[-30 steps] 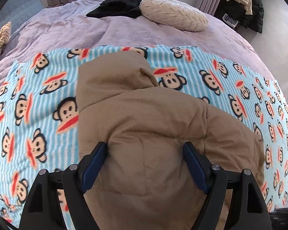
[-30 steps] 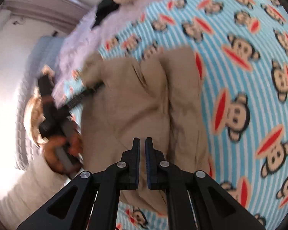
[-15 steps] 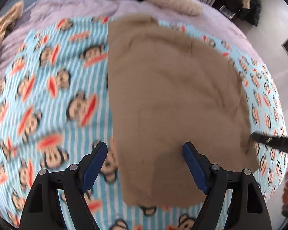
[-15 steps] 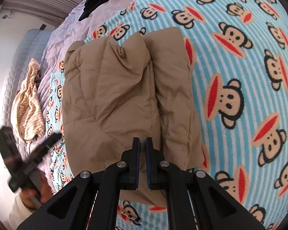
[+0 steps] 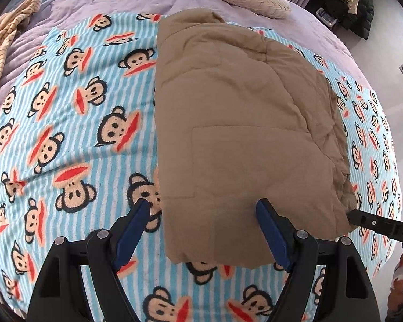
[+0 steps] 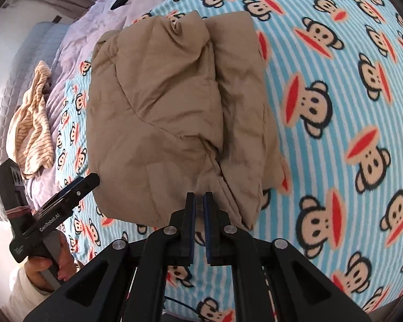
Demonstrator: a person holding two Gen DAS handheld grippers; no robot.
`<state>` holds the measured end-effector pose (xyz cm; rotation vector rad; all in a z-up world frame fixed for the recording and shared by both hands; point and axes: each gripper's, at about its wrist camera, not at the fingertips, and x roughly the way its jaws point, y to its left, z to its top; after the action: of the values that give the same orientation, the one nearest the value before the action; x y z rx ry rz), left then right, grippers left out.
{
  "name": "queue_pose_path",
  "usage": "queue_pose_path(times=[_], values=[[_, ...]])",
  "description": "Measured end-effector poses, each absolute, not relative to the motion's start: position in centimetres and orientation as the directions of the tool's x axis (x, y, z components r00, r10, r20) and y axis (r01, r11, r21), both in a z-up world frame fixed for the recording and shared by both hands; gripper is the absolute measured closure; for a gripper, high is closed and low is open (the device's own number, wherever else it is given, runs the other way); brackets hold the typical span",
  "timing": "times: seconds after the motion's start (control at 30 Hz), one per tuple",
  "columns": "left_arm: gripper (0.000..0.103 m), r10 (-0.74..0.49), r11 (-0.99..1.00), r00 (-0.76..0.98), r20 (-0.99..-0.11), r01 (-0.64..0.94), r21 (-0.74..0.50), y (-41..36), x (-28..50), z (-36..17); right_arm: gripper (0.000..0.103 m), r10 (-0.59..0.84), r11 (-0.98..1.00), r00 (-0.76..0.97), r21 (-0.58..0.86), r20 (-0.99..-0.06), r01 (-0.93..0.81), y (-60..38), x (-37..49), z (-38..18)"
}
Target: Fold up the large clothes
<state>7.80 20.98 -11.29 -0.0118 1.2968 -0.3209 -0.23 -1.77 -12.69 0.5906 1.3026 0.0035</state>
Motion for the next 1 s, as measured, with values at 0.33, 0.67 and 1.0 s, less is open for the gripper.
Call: queue_pose_path(times=[0.33, 0.67, 1.0], values=[[0.022, -0.248, 0.952, 0.251, -0.936, 0.241, -0.188, 20.9, 6.3, -8.9, 0.096, 0.319, 0.849, 0.308, 0.415, -0.896, 0.326, -1.3, -1.3, -10.5], [0.021, -0.181, 0.978, 0.297, -0.938, 0.155, -0.139, 22.2, 3.4, -7.1, 0.096, 0.332, 0.860, 0.353, 0.434, -0.875, 0.266, -1.3, -3.5, -8.5], [0.001, -0.147, 0.988, 0.352, -0.925, 0.104, -0.118, 20.2, -2.4, -4.5, 0.096, 0.353, 0.860, 0.365, 0.452, -0.862, 0.236, -2.9, -8.1, -7.5]])
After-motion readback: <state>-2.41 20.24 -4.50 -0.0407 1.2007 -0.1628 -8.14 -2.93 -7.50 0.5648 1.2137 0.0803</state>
